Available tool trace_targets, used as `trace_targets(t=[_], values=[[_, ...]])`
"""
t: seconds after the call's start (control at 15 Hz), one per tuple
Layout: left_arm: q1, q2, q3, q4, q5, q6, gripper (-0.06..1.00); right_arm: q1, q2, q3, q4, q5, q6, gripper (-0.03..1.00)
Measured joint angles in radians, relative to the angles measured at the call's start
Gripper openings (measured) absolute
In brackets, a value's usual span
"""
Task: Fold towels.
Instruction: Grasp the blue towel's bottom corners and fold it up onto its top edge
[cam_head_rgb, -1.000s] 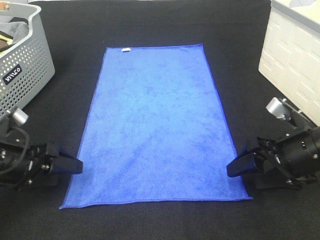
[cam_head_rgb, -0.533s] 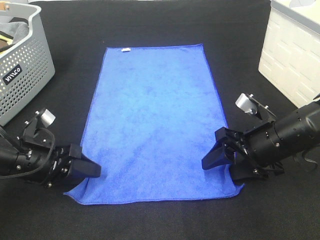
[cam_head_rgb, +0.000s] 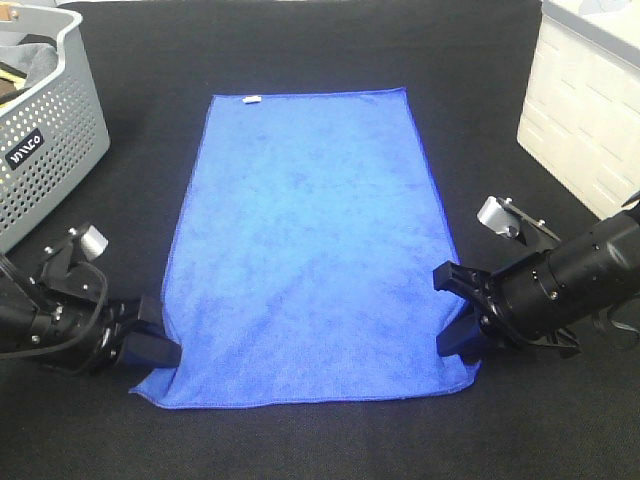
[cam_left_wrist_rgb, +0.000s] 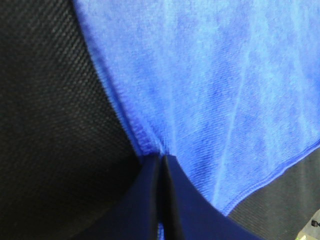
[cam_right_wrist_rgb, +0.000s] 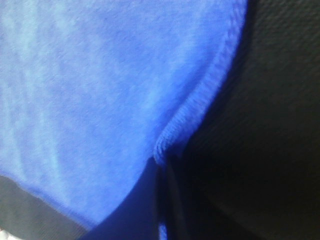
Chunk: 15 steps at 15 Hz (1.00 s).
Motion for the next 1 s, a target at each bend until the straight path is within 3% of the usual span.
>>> trace_targets(t=[0.13, 0.47, 0.6, 0.73, 1.0], values=[[0.0, -0.073, 0.001, 0.114, -0.022, -0.102, 0.0, 0.0, -0.057, 0.001, -0.061, 0.033, 0.065, 0.0], [0.0, -0.269, 0.001, 0.621, -0.029, -0.565, 0.0, 0.0, -0.219, 0.041, -0.288, 0.075, 0.289, 0.0], [0.0, -0.33, 0.014, 0.75, 0.014, -0.698, 0.0, 0.002, -0.267, 0.087, -0.306, 0.077, 0.313, 0.0], [0.0, -0.395, 0.095, 0.789, 0.023, -0.742, 0.0, 0.004, -0.327, 0.152, -0.309, 0.103, 0.317, 0.0], [0.0, -0.467, 0.185, 0.794, 0.031, -0.752, 0.0, 0.004, -0.415, 0.261, -0.309, 0.127, 0.318, 0.0]])
